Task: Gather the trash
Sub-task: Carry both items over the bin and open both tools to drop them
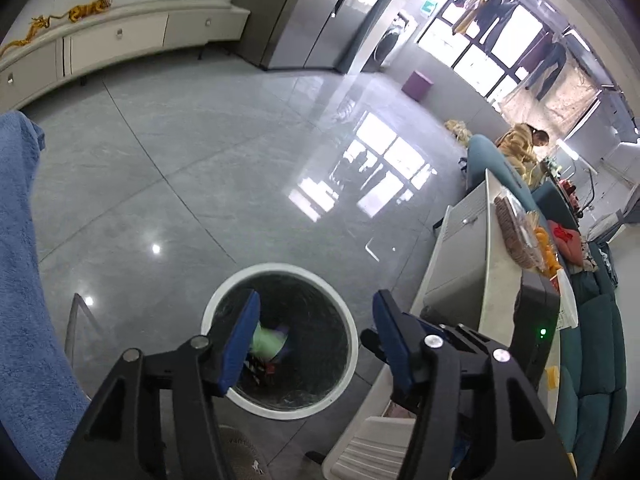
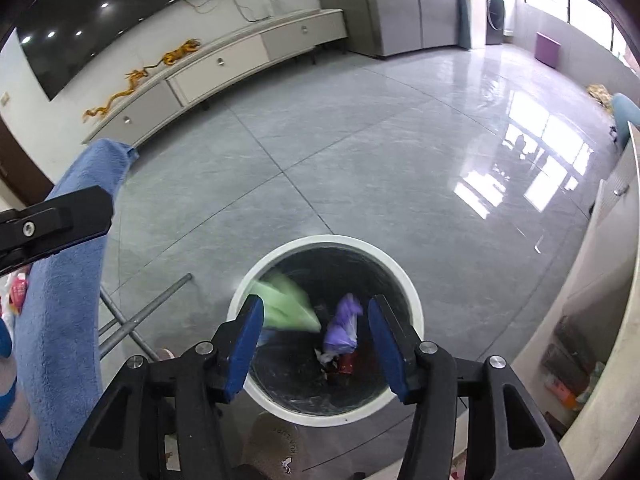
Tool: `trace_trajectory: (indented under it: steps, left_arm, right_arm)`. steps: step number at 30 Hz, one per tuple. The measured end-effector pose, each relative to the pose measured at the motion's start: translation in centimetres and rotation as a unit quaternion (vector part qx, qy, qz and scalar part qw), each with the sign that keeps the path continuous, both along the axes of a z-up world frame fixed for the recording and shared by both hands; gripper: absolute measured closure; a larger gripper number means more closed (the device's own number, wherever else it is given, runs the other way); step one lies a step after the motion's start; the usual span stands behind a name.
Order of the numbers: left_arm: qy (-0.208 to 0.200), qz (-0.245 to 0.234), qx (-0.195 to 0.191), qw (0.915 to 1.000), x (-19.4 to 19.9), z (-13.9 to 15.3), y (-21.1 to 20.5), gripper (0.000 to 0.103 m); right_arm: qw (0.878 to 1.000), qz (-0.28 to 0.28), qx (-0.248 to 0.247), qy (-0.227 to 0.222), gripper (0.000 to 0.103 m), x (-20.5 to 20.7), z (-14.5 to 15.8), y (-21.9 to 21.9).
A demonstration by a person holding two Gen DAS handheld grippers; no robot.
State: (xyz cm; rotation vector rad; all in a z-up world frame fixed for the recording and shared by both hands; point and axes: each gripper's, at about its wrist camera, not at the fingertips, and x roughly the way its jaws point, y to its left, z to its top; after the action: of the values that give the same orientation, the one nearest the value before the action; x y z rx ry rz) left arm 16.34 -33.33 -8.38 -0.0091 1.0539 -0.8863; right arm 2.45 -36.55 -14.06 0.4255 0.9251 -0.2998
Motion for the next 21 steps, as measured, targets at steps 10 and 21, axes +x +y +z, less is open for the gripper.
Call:
trace_trajectory:
  steps: [10,21]
  left_arm:
    - [-0.094,0.032,-0.038,0.9943,-3.6,6.5,6.7,0.046]
    - [-0.180,0.097,-0.047,0.9777,-7.6,13.4,23.2,0.046]
  right_arm:
    - [0.995,0.001,-0.016,-0.097,0.051,-2.3,7.1,2.4]
    - [0.975,0.052,-0.065,-0.205,0.051,-4.7,18.8,12.8]
